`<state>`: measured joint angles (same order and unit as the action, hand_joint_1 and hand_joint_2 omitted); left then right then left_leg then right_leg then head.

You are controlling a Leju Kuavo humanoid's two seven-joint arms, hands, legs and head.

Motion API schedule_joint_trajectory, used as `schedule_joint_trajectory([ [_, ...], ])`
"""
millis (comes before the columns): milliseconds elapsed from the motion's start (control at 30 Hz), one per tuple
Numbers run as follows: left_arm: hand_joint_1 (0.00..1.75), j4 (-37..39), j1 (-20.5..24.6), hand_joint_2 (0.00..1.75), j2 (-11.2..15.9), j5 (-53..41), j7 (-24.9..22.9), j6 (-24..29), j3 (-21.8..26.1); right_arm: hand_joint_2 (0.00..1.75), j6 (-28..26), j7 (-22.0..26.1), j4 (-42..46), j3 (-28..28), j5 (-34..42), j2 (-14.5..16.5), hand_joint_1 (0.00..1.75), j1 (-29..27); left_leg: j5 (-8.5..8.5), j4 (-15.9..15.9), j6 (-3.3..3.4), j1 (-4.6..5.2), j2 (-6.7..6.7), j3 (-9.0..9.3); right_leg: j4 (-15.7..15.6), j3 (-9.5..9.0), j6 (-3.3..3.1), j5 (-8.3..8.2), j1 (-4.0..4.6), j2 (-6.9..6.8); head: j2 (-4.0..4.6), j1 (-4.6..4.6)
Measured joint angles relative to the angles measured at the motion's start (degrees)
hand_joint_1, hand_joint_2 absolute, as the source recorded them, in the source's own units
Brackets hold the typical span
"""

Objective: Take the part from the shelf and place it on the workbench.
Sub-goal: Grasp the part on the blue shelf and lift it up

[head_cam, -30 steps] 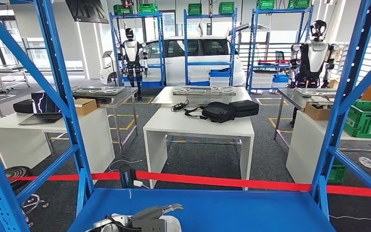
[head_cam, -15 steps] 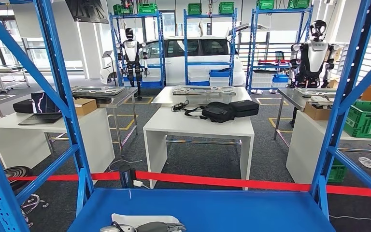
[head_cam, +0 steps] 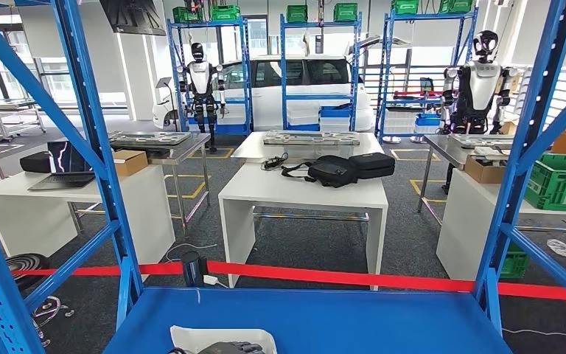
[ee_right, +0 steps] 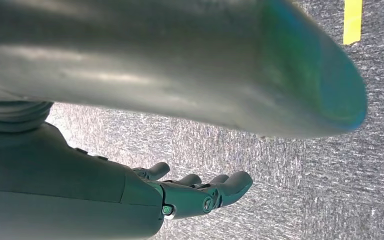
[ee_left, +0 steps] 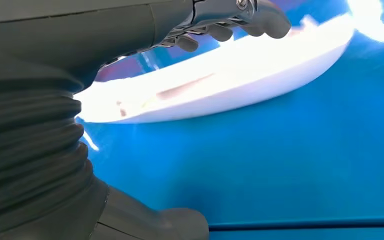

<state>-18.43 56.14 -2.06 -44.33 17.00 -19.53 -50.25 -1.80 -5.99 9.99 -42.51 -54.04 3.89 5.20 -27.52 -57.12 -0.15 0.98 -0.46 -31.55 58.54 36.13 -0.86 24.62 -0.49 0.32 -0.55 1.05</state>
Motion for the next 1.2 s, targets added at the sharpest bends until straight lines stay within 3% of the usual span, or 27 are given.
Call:
schedule_joint_trajectory([
  [333, 0.01, 2.07, -0.93, 1.75, 2.14, 0.00, -2.78, -0.08, -0.65, 0.00, 0.07, -0.54, 0.00, -0.01, -0.67, 0.00, 0.00, 0.00, -0.02, 0.00, -0.03, 0.00, -0.01, 0.00, 0.00, 0.00, 0.01, 0.01, 0.01, -0.01, 0.00, 0.00],
  [467, 1.66, 2.51, -1.15, 1.75, 2.66, 0.09, -3.57, -0.36, -0.65, 0.00, 0.07, -0.52, 0.00, -0.01, -0.86, 0.01, 0.00, 0.01, -0.02, 0.00, -0.03, 0.00, -0.01, 0.00, 0.00, 0.00, 0.01, 0.01, 0.00, 0.00, 0.00, 0.00],
  [500, 1.72, 2.61, -1.18, 1.75, 2.80, 0.14, -3.60, -0.46, -0.65, 0.00, 0.07, -0.52, 0.00, -0.01, -0.91, 0.01, 0.00, 0.01, -0.02, 0.00, -0.03, 0.00, -0.01, 0.00, 0.00, 0.00, 0.01, 0.01, 0.00, -0.01, 0.00, 0.00],
  [700, 1.74, 2.92, -1.57, 1.75, 3.68, 0.36, -3.57, 1.01, -0.65, 0.00, 0.14, -0.43, 0.00, -0.01, -1.17, 0.07, 0.00, 0.09, -0.03, -0.01, -0.04, 0.00, -0.04, 0.01, 0.00, -0.03, 0.07, 0.05, 0.00, -0.03, 0.00, 0.00],
  [867, 1.58, 2.85, -1.75, 1.75, 4.04, 0.71, -3.21, 3.33, -0.65, 0.00, 0.23, -0.43, 0.00, -0.01, -1.37, 0.09, 0.00, 0.11, -0.04, 0.00, -0.04, 0.00, -0.09, 0.08, 0.00, -0.13, 0.11, 0.07, 0.00, -0.07, 0.00, 0.01],
  [1133, 1.56, 2.51, -1.98, 1.75, 4.11, 1.21, -2.93, 6.36, -0.65, 0.00, 0.33, -0.43, 0.00, -0.01, -1.65, 0.21, 0.00, 0.16, -0.24, 0.00, 0.06, 0.00, -0.06, -0.03, -0.03, -0.46, 0.17, 0.20, -0.01, -0.04, 0.00, 0.01],
  [1200, 1.43, 2.50, -2.18, 1.75, 4.11, 1.22, -2.87, 6.55, -0.65, 0.00, 0.33, -0.44, 0.00, -0.01, -1.65, 0.22, 0.00, 0.15, -0.23, -0.01, 0.05, 0.00, -0.06, 0.10, -0.03, -0.46, 0.18, 0.20, -0.01, -0.04, 0.00, 0.01],
])
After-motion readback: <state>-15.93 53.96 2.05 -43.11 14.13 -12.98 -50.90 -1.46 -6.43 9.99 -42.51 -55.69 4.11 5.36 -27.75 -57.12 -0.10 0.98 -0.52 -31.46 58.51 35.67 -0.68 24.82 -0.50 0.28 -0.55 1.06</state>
